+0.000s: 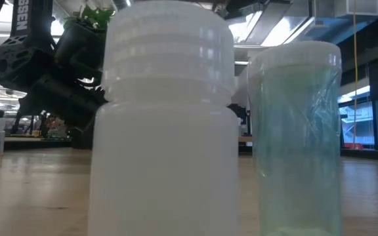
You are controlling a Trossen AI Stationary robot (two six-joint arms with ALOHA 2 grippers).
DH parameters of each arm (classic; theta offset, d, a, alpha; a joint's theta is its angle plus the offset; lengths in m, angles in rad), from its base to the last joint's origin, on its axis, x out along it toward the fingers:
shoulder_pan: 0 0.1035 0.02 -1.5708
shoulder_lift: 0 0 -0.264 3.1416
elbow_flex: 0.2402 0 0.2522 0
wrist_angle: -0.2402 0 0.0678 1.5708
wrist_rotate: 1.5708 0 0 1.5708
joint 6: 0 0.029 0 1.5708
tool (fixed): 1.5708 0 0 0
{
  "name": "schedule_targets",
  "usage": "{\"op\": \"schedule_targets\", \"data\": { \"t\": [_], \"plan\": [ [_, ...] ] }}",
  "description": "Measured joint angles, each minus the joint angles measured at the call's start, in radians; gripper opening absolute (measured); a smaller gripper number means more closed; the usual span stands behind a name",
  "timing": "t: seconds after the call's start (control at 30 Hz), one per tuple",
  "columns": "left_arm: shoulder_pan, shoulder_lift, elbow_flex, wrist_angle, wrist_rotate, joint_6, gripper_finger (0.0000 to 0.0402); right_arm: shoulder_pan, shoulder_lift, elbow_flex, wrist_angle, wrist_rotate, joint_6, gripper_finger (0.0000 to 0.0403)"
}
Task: Pick and place medicine bottles onto shelf by color
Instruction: Put the top blue medicine bottle on the shelf
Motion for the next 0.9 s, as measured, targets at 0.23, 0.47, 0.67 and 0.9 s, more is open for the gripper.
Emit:
{"op": "schedule_targets", "data": {
  "t": [0.23, 0.47, 0.67, 0.9],
  "plan": [
    [0.0, 0.0, 0.0, 0.001, 0.001, -0.007, 0.0111, 0.0, 0.0, 0.0, 0.0, 0.0, 0.001, 0.0255],
    [0.0, 0.0, 0.0, 0.001, 0.001, -0.032, 0.0103, 0.0, 0.0, 0.0, 0.0, 0.0, 0.0, 0.0255],
    [-0.01, -0.052, -0.001, -0.019, 0.004, -0.034, 0.0102, 0.0, 0.0, 0.0, 0.0, 0.0, 0.0, 0.0255],
    [-0.014, -0.258, -0.001, -0.274, 0.033, -0.033, 0.0101, 0.0, 0.0, 0.0, 0.0, 0.0, 0.001, 0.0255]
  ]
}}
